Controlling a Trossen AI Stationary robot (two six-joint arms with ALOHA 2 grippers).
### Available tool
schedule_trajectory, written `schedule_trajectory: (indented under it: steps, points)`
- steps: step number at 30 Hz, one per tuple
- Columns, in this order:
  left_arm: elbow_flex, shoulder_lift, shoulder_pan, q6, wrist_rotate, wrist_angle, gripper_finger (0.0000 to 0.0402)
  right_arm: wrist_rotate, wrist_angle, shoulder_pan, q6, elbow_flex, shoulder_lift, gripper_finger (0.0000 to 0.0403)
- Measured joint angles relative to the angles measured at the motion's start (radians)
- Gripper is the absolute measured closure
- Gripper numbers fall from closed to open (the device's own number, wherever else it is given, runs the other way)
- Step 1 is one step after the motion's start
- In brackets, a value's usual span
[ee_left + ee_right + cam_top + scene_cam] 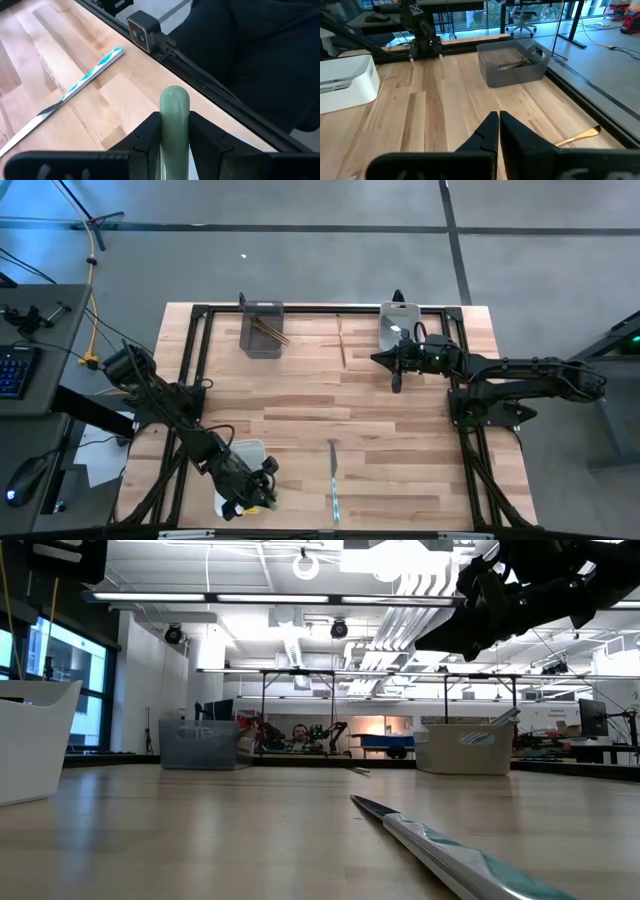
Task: Sort silverware by color (type)
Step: Put the green table knife into the white bin, then put the gold table knife into the black bin
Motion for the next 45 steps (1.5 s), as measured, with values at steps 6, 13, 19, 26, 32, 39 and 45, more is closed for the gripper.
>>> schedule_trajectory:
  steps: [6,13,19,26,32,39,45]
  points:
    - [0.000,-0.021,0.000,-0.043,0.000,0.003,0.0313,0.000,0.000,0.000,-0.001,0.000,0.000,0.0403]
    - [0.000,-0.128,-0.006,-0.045,-0.005,-0.058,0.0311,0.000,0.000,0.000,-0.002,0.000,0.000,0.0403]
    - [0.000,-0.172,-0.006,-0.116,-0.007,-0.127,0.0310,0.000,0.000,0.001,-0.002,0.000,0.000,0.0403]
    - [0.000,-0.172,-0.006,-0.208,-0.008,-0.143,0.0310,0.000,0.000,0.003,-0.006,0.000,0.000,0.0403]
    - [0.000,-0.172,-0.001,-0.285,-0.008,-0.154,0.0297,0.000,0.000,0.003,-0.003,0.000,0.000,0.0403]
    - [0.000,-0.173,0.001,-0.269,-0.015,-0.157,0.0265,0.000,0.000,0.003,-0.003,0.000,0.000,0.0403]
    - [0.000,-0.204,0.004,-0.145,-0.131,-0.138,0.0285,0.000,0.000,0.003,-0.005,0.000,0.000,0.0403]
